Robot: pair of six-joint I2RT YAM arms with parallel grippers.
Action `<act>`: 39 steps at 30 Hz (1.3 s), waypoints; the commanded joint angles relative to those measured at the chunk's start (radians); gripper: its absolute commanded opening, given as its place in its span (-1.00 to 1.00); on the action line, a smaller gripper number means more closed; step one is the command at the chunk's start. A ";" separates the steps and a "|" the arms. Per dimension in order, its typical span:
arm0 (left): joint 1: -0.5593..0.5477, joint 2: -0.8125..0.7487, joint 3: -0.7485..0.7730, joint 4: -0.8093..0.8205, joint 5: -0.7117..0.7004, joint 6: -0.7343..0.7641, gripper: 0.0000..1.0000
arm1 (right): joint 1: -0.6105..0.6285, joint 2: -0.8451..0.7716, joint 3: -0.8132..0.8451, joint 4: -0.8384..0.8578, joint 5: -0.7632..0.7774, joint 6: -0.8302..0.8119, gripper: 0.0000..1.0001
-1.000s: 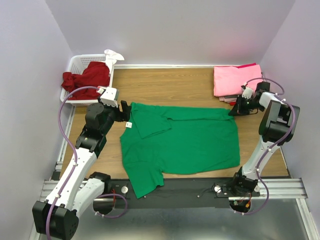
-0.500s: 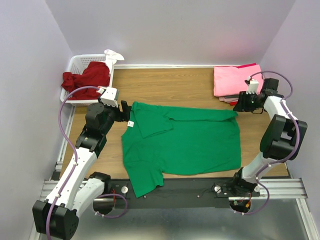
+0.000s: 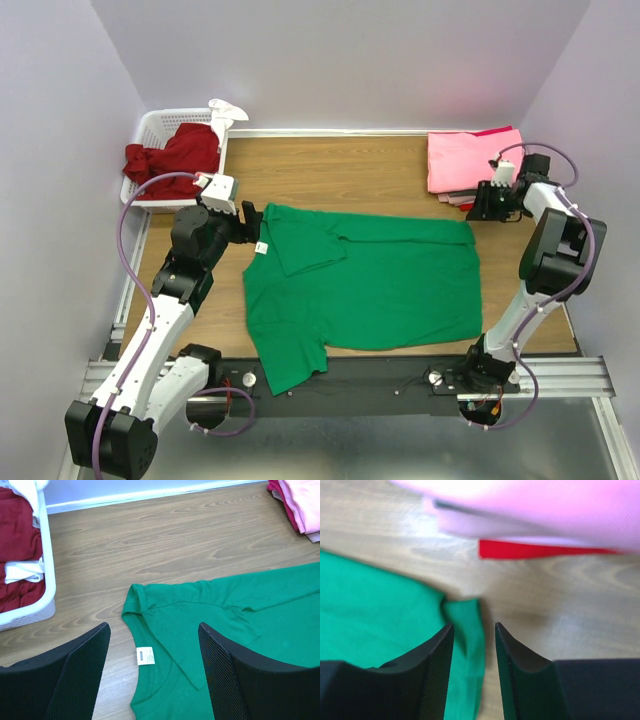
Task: Fold and stack the t-shirts
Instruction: Fold the tshirt
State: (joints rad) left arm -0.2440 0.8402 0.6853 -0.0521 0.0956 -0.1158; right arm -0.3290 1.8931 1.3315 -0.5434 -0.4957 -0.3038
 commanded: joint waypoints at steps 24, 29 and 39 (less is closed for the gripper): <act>0.003 0.005 0.013 0.011 0.012 0.013 0.57 | -0.008 0.058 0.029 -0.004 -0.040 0.089 -0.97; 0.003 0.003 0.013 0.011 0.013 0.013 0.57 | -0.016 -0.029 -0.021 0.077 0.052 0.127 -0.99; 0.003 -0.003 0.014 0.011 0.015 0.013 0.57 | -0.016 -0.092 -0.114 0.146 0.141 0.167 -0.99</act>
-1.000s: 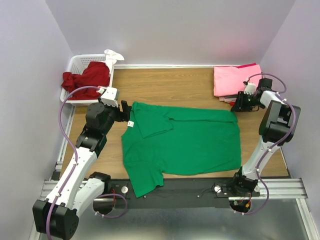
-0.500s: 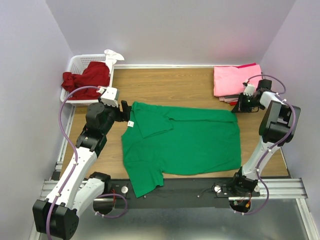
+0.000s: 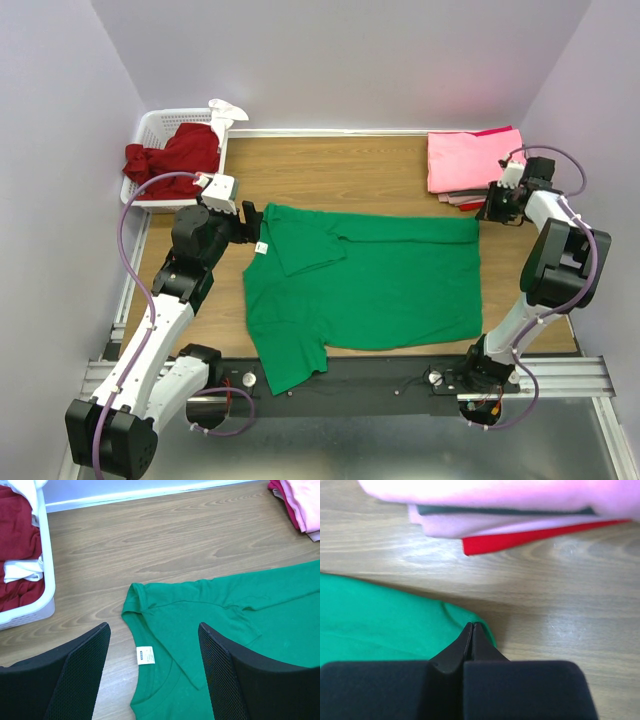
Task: Fold and stack the t-shirts
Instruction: Fold the tshirt
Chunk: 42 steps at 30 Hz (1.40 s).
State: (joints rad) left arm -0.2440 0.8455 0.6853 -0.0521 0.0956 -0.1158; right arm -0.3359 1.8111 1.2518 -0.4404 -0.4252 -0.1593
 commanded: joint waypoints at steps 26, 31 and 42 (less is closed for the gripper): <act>0.141 0.117 -0.018 0.164 0.154 -0.131 0.89 | -0.009 -0.223 -0.198 0.112 -0.372 -0.099 1.00; 0.187 0.434 0.126 0.181 0.276 -0.217 0.36 | -0.009 -0.242 -0.226 0.109 -0.437 -0.128 0.99; 0.149 0.794 0.342 0.163 0.196 -0.262 0.06 | -0.031 -0.251 -0.224 0.108 -0.333 -0.121 0.99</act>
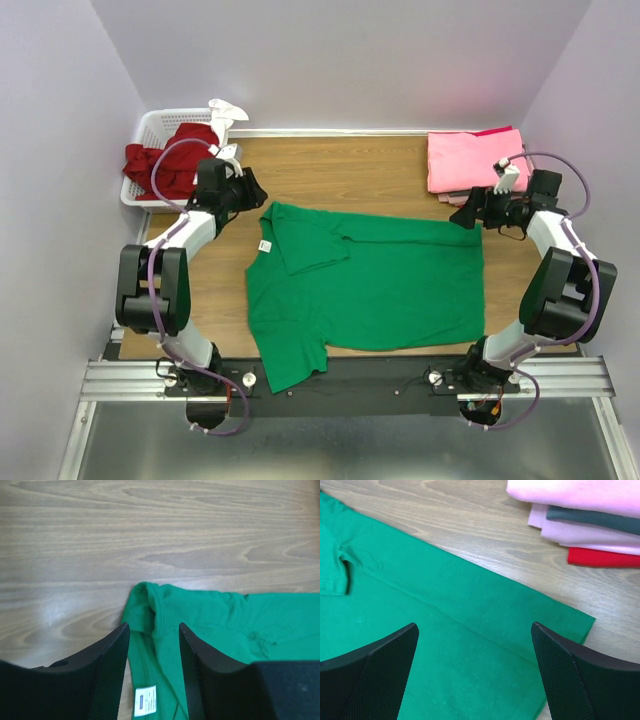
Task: Fold and stack the t-shirts
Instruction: Fold the tshirt
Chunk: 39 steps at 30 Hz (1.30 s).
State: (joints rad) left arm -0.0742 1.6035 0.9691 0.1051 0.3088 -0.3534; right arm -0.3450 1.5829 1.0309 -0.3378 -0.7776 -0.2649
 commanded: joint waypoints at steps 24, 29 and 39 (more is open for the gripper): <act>-0.125 0.305 0.243 -0.104 -0.178 -0.024 -0.11 | -0.081 0.005 -0.008 0.000 -0.034 0.001 0.96; -0.133 0.322 0.253 -0.104 -0.180 -0.025 -0.33 | -0.086 0.009 -0.009 -0.003 -0.042 -0.002 0.96; -0.115 0.248 0.218 -0.111 -0.252 -0.048 -0.99 | -0.095 0.011 -0.011 -0.007 -0.048 -0.008 0.95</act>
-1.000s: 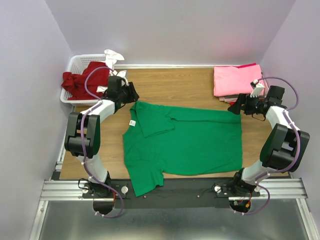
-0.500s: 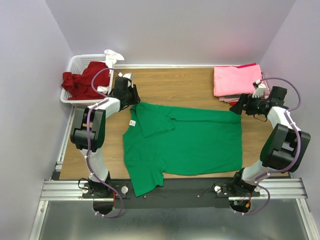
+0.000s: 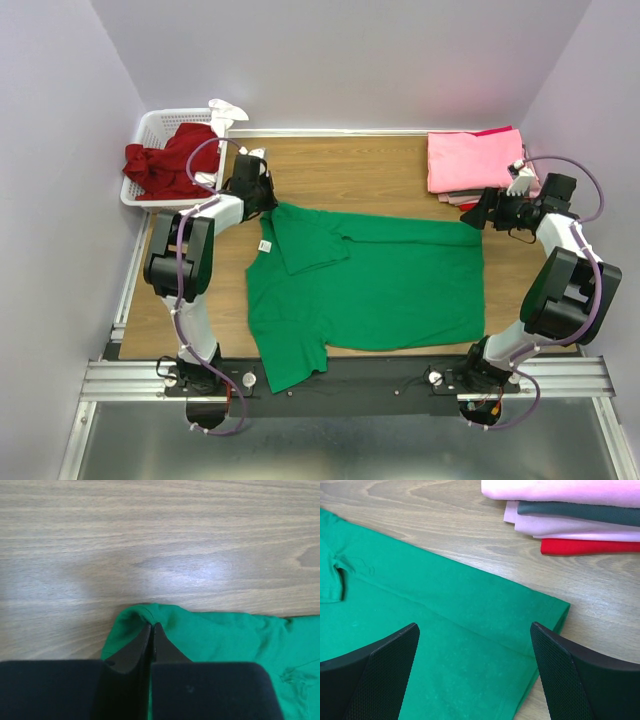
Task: Fold and stack the t-shirts
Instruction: Fold the tshirt
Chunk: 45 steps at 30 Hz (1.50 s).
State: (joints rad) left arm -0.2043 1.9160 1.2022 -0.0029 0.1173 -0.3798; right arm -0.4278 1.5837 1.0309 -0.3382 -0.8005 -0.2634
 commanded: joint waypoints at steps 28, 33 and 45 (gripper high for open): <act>0.088 -0.014 -0.044 0.083 0.127 -0.048 -0.97 | -0.043 0.234 0.080 -0.028 0.182 0.052 0.57; 0.091 -0.008 -0.044 0.086 0.139 -0.050 -0.97 | 0.033 0.275 0.107 -0.032 0.191 0.061 0.52; 0.111 -0.006 -0.050 0.095 0.151 -0.057 -0.99 | 0.064 0.317 0.124 -0.036 0.310 0.105 -0.47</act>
State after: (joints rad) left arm -0.1062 1.8938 1.1553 0.0650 0.2455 -0.4320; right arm -0.3595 1.8889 1.1500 -0.3492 -0.5591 -0.1749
